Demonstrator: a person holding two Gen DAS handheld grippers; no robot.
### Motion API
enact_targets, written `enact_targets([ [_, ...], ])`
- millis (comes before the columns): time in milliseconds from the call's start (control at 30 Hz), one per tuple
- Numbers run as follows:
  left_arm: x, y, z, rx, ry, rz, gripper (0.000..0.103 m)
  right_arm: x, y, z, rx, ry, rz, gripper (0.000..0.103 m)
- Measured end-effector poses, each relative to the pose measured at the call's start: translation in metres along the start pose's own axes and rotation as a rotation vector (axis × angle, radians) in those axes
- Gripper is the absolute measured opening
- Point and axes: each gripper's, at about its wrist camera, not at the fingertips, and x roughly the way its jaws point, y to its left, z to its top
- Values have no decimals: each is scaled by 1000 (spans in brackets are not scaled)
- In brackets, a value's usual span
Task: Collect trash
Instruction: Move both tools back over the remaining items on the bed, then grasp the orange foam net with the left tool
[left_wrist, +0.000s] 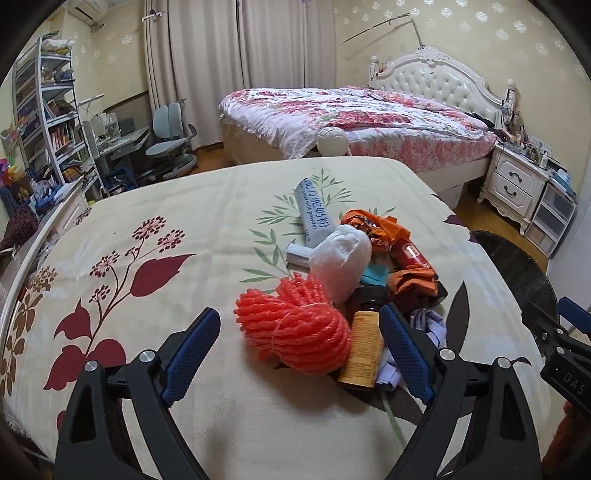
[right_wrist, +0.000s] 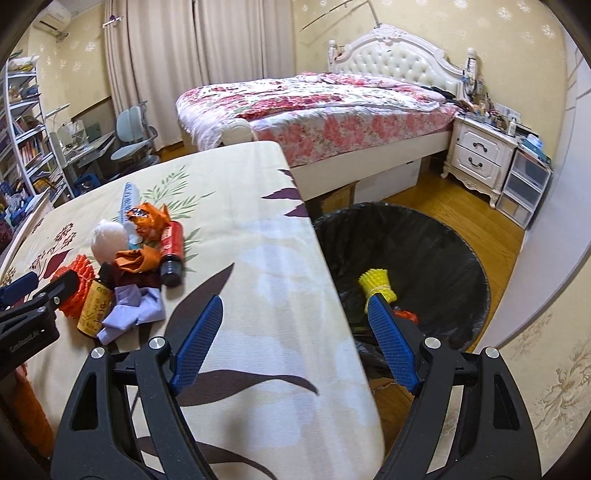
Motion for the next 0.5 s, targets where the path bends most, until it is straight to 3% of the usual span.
enact_targets([
  [100, 7, 8, -1, -29, 32, -35, 81, 2, 8, 0, -15, 5, 11, 79],
  [167, 12, 10, -2, -29, 56, -54, 68, 3, 12, 0, -21, 7, 15, 79],
  [500, 6, 15, -6, -18, 41, -90, 54, 2, 25, 2, -41, 8, 40, 79],
])
